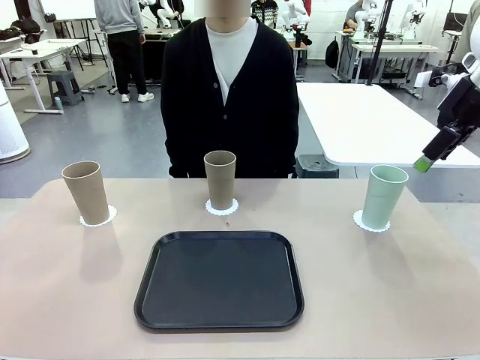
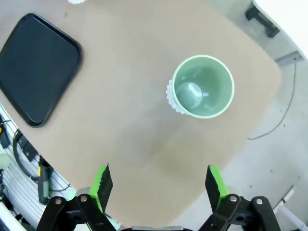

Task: Place coasters on the table and set cups on them.
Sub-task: Take one Reusable plastic cup from the Flat Tray and place it on a coaster set by the human.

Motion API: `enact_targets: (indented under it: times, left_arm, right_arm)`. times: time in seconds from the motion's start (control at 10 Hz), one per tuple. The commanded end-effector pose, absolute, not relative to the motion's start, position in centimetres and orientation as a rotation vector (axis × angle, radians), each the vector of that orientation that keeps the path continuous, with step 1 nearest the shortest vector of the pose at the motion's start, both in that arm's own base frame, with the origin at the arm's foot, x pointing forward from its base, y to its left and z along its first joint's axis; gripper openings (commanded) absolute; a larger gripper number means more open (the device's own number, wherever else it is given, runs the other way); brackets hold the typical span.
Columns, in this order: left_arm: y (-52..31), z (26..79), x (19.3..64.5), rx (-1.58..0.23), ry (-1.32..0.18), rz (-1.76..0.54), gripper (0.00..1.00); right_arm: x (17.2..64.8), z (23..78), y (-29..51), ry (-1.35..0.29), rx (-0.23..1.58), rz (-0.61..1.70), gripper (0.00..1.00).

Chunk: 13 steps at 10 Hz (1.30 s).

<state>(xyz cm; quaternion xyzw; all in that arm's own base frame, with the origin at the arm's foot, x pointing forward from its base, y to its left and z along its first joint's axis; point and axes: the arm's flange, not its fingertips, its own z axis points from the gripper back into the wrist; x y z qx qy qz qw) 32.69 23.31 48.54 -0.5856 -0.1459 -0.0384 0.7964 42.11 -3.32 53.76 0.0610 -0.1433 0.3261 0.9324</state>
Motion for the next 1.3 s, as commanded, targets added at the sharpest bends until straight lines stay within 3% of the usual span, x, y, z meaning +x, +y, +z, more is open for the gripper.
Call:
enact_targets:
  times: [0.0, 0.7, 0.8, 1.0, 1.2]
  left_arm:
    - [23.4, 48.8, 32.5, -1.27, -0.318, -0.085, 1.0]
    - [23.4, 48.8, 32.5, -1.27, -0.318, -0.085, 1.0]
    - [23.4, 48.8, 32.5, -1.27, -0.318, -0.085, 1.0]
    - [23.4, 48.8, 32.5, -1.27, -0.318, -0.085, 1.0]
    - [23.4, 48.8, 32.5, -1.27, -0.318, -0.085, 1.0]
  right_arm:
    - [42.2, 53.7, -3.3, -0.309, 0.122, 0.671, 1.0]
    - [42.2, 53.7, -3.3, -0.301, 0.138, 0.673, 1.0]
    - [40.6, 54.8, -7.4, -0.338, 0.433, 0.518, 1.0]
    - [39.8, 55.1, -12.3, -0.3, 0.691, 0.377, 1.0]
    - [38.6, 54.6, -18.2, -0.281, 0.816, 0.225, 1.0]
